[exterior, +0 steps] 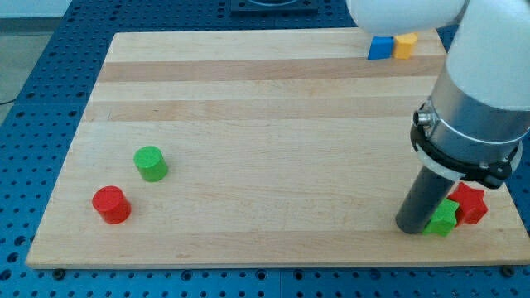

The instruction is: Place the red circle on the left side of green star

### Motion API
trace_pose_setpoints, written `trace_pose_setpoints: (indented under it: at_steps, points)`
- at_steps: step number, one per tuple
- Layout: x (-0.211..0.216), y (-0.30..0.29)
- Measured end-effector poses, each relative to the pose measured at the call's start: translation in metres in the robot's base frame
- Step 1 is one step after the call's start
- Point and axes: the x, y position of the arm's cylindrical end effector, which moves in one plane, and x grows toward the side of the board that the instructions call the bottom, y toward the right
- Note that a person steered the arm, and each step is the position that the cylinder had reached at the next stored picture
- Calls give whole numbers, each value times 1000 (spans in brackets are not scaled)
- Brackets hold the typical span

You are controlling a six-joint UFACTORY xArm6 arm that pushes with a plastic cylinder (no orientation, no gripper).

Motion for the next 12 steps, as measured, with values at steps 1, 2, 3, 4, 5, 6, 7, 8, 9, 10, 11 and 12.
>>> trace_pose_setpoints:
  at_steps: [1, 2, 3, 4, 5, 6, 7, 8, 9, 10, 11, 12]
  points:
    - [28, -48]
    - [36, -128]
    - [36, -273]
    - [36, -401]
    - [-34, -461]
    - [-45, -449]
    - [-11, -418]
    - [-14, -409]
    - [-27, -403]
    - [-27, -373]
    - [-27, -333]
    - [-27, -289]
